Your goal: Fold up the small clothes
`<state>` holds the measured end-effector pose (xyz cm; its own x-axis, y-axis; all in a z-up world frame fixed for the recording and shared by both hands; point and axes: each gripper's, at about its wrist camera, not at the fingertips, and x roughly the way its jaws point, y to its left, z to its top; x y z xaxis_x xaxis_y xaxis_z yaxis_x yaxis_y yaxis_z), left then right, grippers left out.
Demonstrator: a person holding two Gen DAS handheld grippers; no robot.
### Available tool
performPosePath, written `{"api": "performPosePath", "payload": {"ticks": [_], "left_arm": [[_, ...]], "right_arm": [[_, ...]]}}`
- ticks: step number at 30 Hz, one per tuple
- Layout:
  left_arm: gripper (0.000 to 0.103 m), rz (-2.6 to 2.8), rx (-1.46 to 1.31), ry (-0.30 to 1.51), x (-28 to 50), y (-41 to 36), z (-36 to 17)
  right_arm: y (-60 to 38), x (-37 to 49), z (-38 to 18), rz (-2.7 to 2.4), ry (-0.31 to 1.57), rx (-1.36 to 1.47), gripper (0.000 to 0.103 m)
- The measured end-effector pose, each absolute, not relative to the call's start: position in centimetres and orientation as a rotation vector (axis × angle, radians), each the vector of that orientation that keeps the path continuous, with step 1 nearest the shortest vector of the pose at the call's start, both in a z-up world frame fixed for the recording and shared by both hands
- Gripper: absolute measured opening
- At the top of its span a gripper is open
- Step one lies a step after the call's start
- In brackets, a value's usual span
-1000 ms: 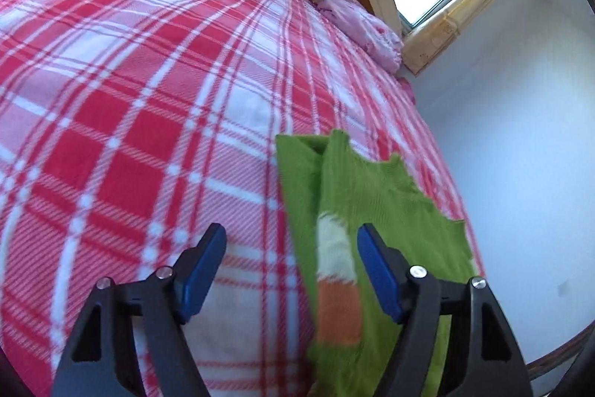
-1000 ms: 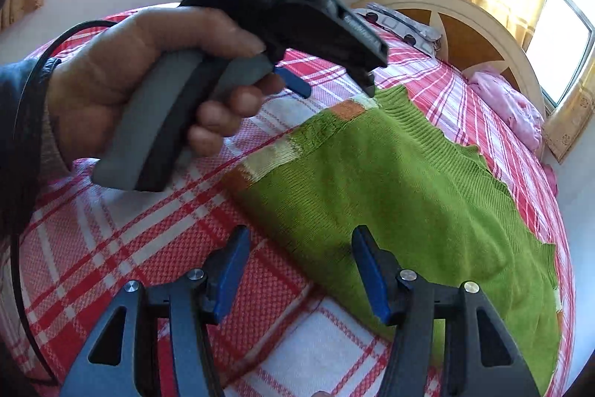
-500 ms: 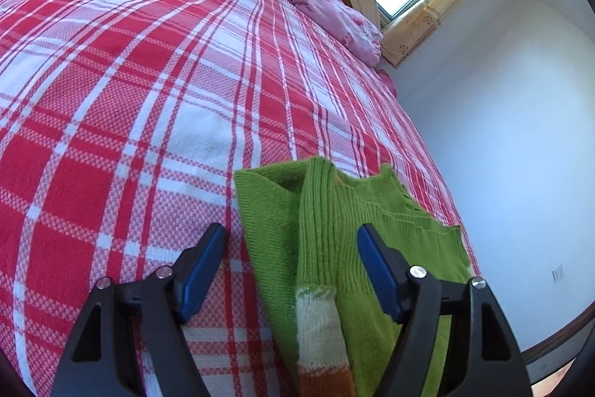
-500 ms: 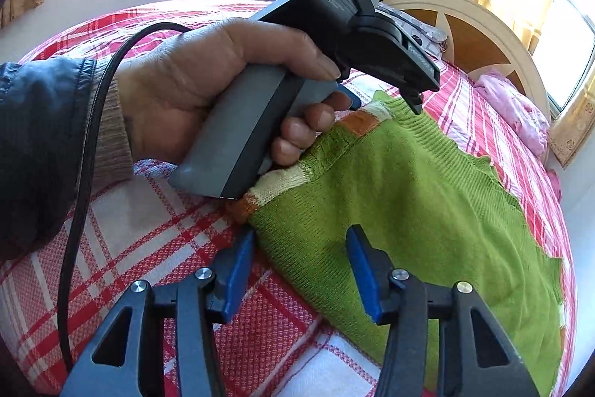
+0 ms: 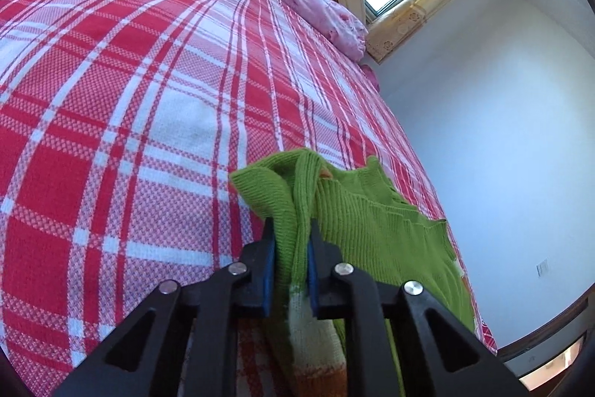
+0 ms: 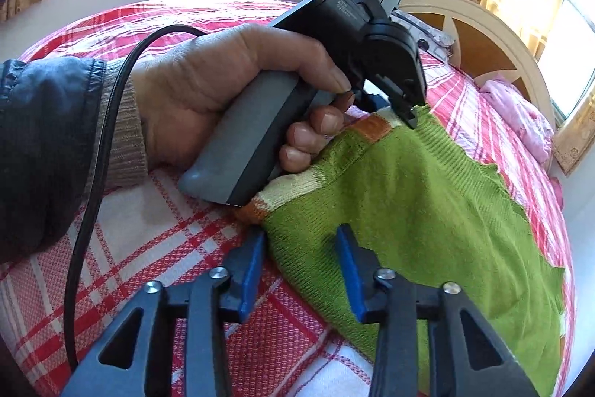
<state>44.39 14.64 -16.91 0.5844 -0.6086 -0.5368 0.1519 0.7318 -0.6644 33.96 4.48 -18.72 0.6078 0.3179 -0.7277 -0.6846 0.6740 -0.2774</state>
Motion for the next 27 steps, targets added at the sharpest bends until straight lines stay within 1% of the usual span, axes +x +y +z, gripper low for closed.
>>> {"api": "performPosePath", "payload": {"ticks": [2,4,10,15,22,27], "left_arm": [[0.013,-0.485,-0.636,0.829,44.0,15.1,-17.0],[0.012,-0.496,-0.686,0.817,43.7,15.9,-17.1],[0.012,-0.482,-0.683,0.824,43.6,15.8,-17.2],[0.012,-0.491,-0.688,0.817,43.7,15.9,-17.2],[0.011,-0.513,-0.677,0.766,43.1,16.0,-16.5],[0.011,-0.505,-0.711,0.778,42.9,16.1,-16.4]], "right_arm": [[4.2,34.0,-18.6,0.614,0.691,-0.57,0.015],[3.5,34.1,-18.3,0.607,0.687,-0.536,0.011],[1.5,35.1,-17.6,0.621,0.707,-0.412,0.01],[1.1,35.3,-17.5,0.656,0.719,-0.365,0.01],[0.3,35.8,-17.0,0.7,0.718,-0.295,0.01],[-1.4,35.6,-15.9,0.727,0.691,-0.192,0.009]]}}
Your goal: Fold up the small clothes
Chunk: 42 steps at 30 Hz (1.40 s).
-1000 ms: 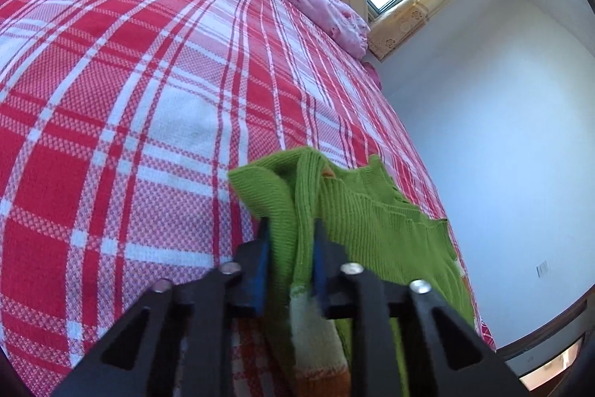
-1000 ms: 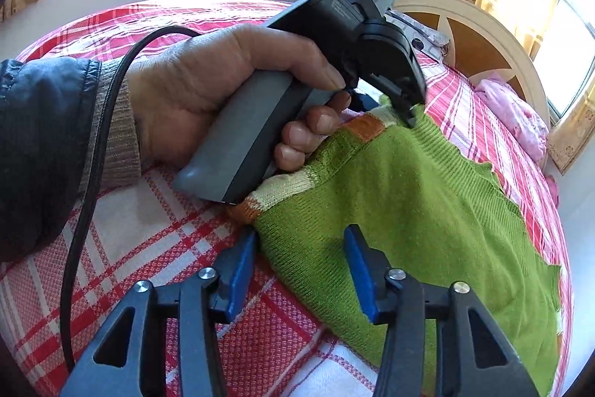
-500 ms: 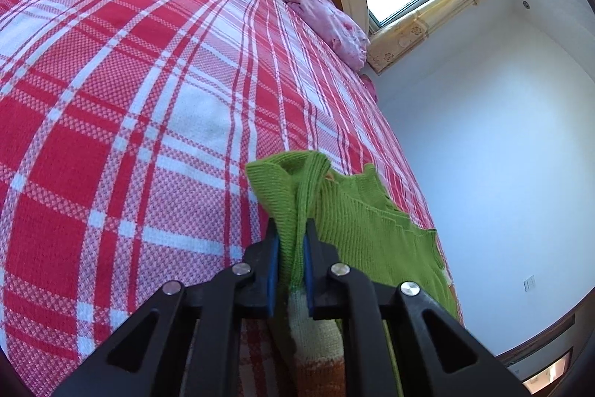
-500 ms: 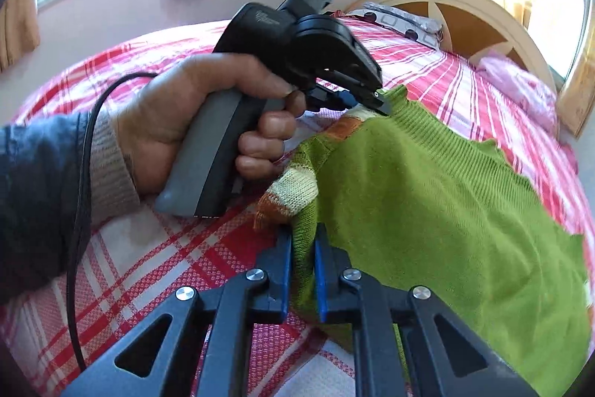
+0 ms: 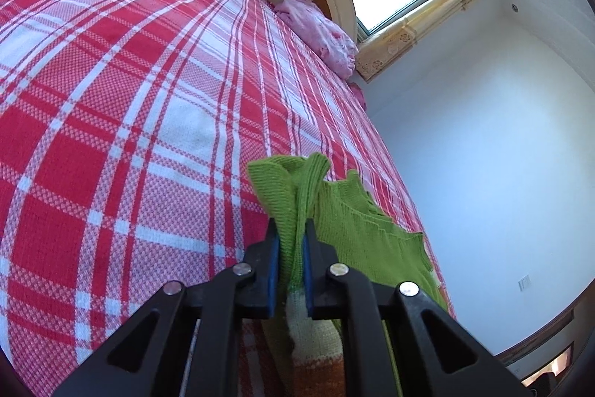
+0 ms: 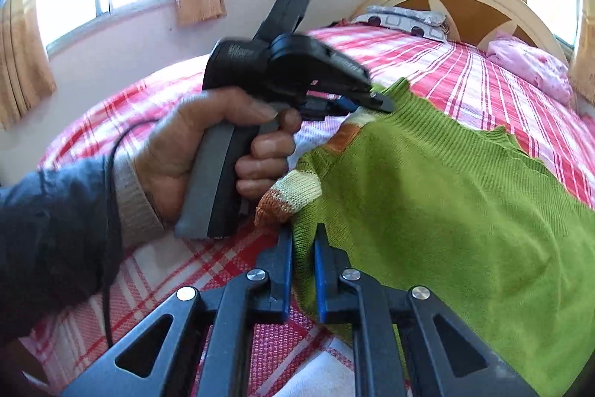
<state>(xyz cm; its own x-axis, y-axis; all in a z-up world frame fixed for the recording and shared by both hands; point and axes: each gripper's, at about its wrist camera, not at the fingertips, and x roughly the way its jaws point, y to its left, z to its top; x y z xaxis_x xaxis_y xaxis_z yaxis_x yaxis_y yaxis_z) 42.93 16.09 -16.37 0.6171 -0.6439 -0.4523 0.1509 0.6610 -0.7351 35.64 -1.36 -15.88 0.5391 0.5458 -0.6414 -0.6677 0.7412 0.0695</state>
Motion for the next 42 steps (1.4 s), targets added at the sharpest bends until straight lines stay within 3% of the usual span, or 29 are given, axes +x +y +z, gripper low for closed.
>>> {"api": "performPosePath", "payload": {"ticks": [22,42], "left_arm": [[0.011,-0.505,-0.829,0.759,41.9,10.7,-10.8],[0.011,-0.636,-0.683,0.792,44.2,-2.5,-5.8]], "right_arm": [[-10.5,35.1,-11.2,0.684,0.579,0.001,0.009],[-23.6,34.6,-9.3,0.578,0.539,0.174,0.009]]}}
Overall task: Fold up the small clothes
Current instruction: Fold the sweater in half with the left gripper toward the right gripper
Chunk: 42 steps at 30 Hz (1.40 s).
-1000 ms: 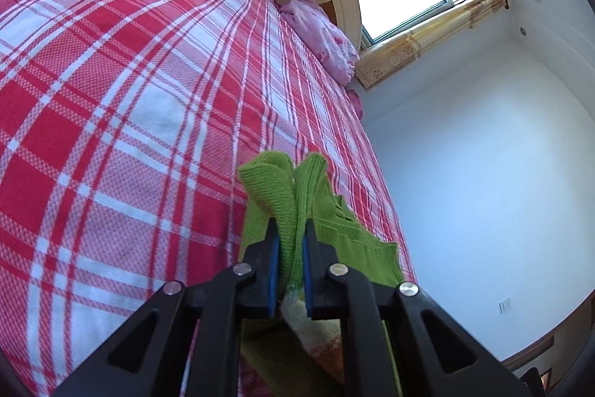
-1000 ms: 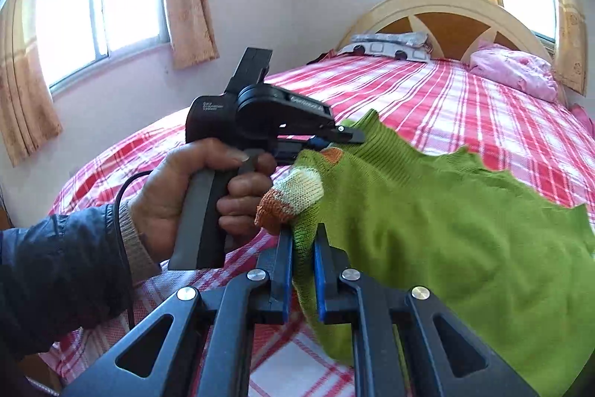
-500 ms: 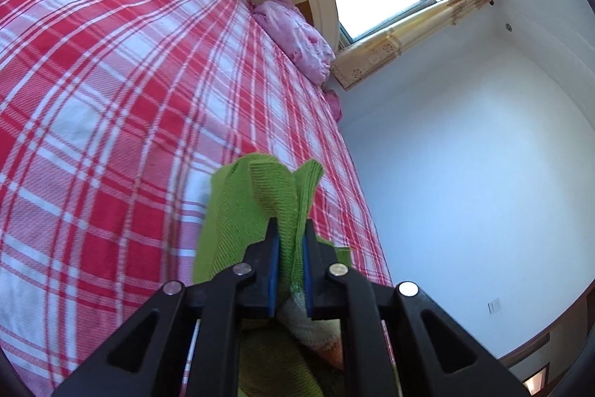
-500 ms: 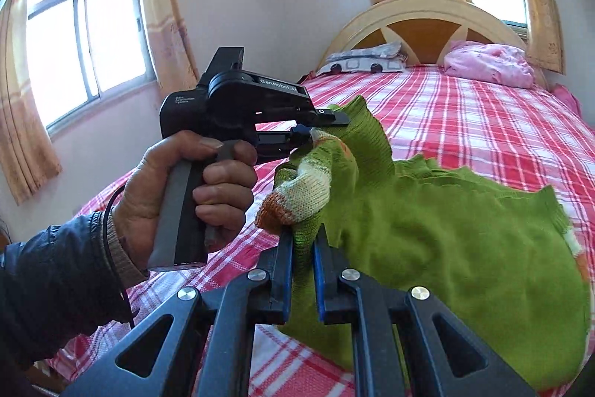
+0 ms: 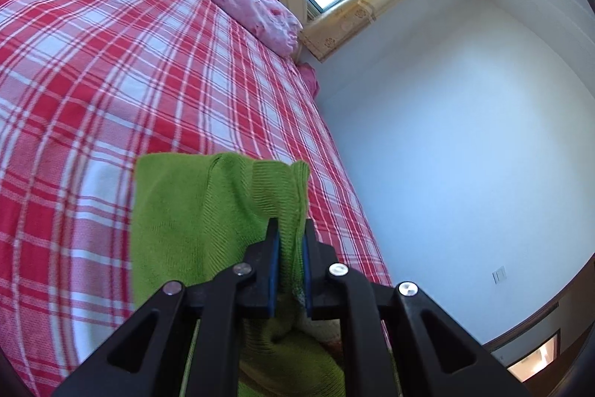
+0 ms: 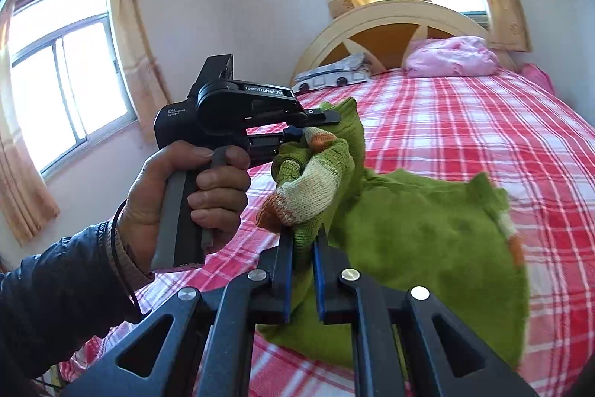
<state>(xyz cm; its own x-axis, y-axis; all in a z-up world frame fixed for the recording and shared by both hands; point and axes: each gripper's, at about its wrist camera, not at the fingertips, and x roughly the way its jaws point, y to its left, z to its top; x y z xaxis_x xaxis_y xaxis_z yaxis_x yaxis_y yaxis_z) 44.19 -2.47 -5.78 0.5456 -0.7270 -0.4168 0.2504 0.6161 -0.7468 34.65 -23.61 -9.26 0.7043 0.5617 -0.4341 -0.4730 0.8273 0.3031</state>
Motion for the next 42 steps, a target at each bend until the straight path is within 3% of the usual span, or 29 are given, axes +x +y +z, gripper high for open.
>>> {"api": "performPosePath", "payload": {"ticks": [25,36,39,41,42], "left_arm": [[0.011,-0.7,-0.444,0.969,45.3,-17.6,-8.9],[0.018,-0.702,-0.282,0.891,43.3,-20.2,-7.8],[0.037,-0.7,-0.213,0.81,41.4,-19.1,-5.9],[0.061,-0.679,-0.188,0.764,39.9,-17.6,-5.3],[0.066,-0.655,-0.178,0.73,38.9,-16.5,-5.2]], "right_arm": [[-35.2,33.3,-15.5,0.418,0.734,0.329,0.009],[-36.6,33.2,-17.7,0.406,0.778,0.402,0.009],[-37.2,33.2,-17.9,0.398,0.781,0.436,0.01],[-38.0,32.8,-18.0,0.4,0.774,0.473,0.012],[-38.3,32.7,-18.0,0.405,0.772,0.49,0.013]]}}
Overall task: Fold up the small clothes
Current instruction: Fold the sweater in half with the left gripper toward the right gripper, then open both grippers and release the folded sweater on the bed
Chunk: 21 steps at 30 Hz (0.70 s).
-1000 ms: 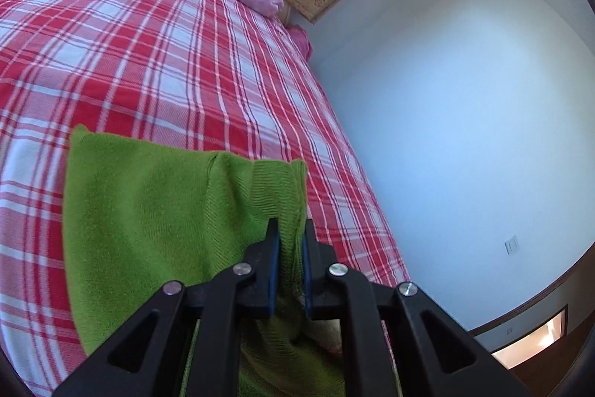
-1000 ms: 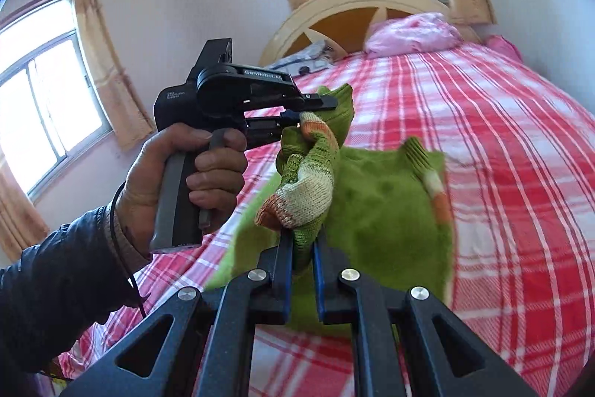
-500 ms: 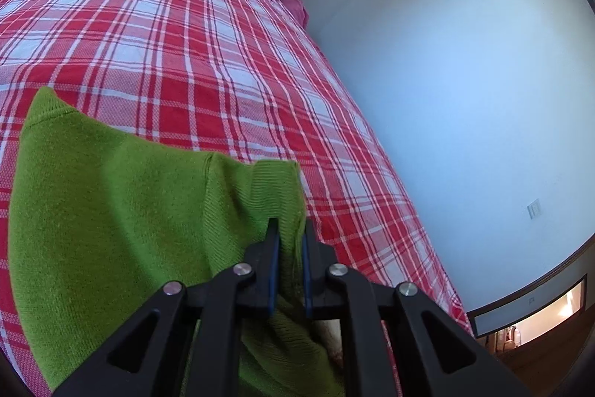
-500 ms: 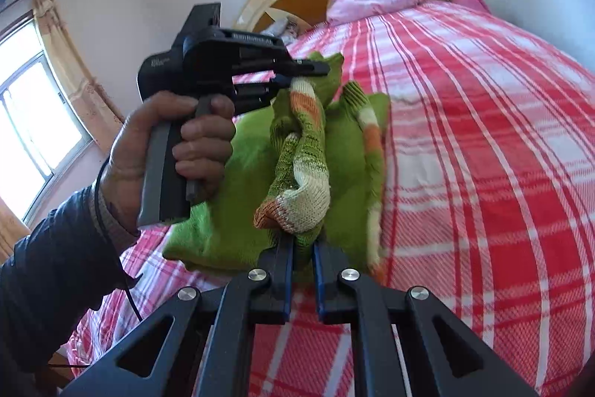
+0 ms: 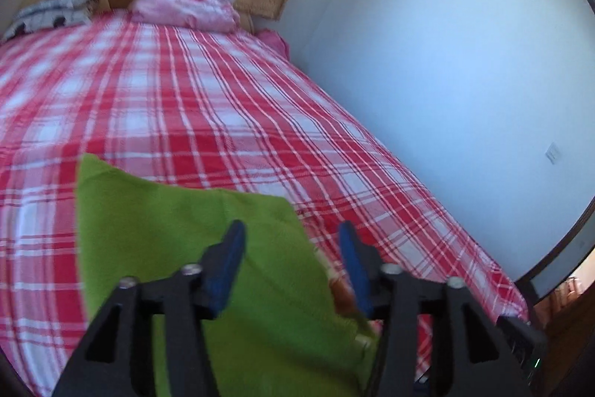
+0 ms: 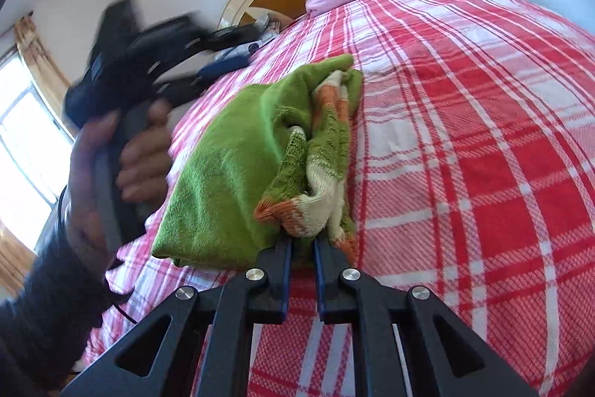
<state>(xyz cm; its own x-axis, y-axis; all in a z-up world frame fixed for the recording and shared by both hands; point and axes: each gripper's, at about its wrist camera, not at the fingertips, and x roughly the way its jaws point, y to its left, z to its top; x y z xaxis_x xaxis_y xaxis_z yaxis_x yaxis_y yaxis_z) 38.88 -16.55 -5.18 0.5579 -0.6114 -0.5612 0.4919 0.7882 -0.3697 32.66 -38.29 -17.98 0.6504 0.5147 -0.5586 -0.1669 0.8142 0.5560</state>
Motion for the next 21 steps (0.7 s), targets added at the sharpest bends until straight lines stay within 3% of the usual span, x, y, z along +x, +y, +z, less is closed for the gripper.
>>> {"api": "performPosePath", "payload": {"ticks": [1,3,4,5,10,13,18,19,20,21], "left_arm": [[0.072,-0.634,-0.169,0.707,38.0,-15.6,-5.3],[0.078,-0.584,-0.147,0.672,36.1,-13.6,-6.0],[0.086,-0.558,-0.134,0.665,35.3,-12.9,-6.6],[0.091,-0.52,-0.109,0.664,34.6,-12.3,-7.2],[0.091,-0.467,-0.067,0.71,32.5,-10.6,-11.4],[0.091,-0.5,-0.104,0.734,32.4,-10.1,-12.2],[0.101,-0.5,-0.139,0.697,32.0,-9.6,-12.2],[0.101,-0.495,-0.141,0.705,32.1,-9.6,-12.3],[0.101,-0.489,-0.146,0.709,32.2,-9.5,-12.4],[0.101,-0.48,-0.152,0.714,32.2,-9.3,-12.6]], "right_arm": [[-38.6,32.4,-17.9,0.401,0.767,0.495,0.018],[-38.9,31.6,-17.3,0.358,0.733,0.465,0.039],[-39.1,31.1,-16.8,0.32,0.695,0.443,0.057],[-39.3,30.8,-16.4,0.306,0.668,0.438,0.059],[-38.4,32.5,-13.9,0.29,0.618,0.391,0.059],[-36.5,35.3,-12.7,0.344,0.625,0.359,0.045],[-34.4,42.3,-13.9,0.36,0.783,0.366,0.044],[-34.0,43.2,-14.6,0.37,0.824,0.367,0.039],[-33.7,44.0,-15.2,0.372,0.861,0.354,0.017],[-33.6,44.0,-15.4,0.365,0.864,0.341,0.017]]}}
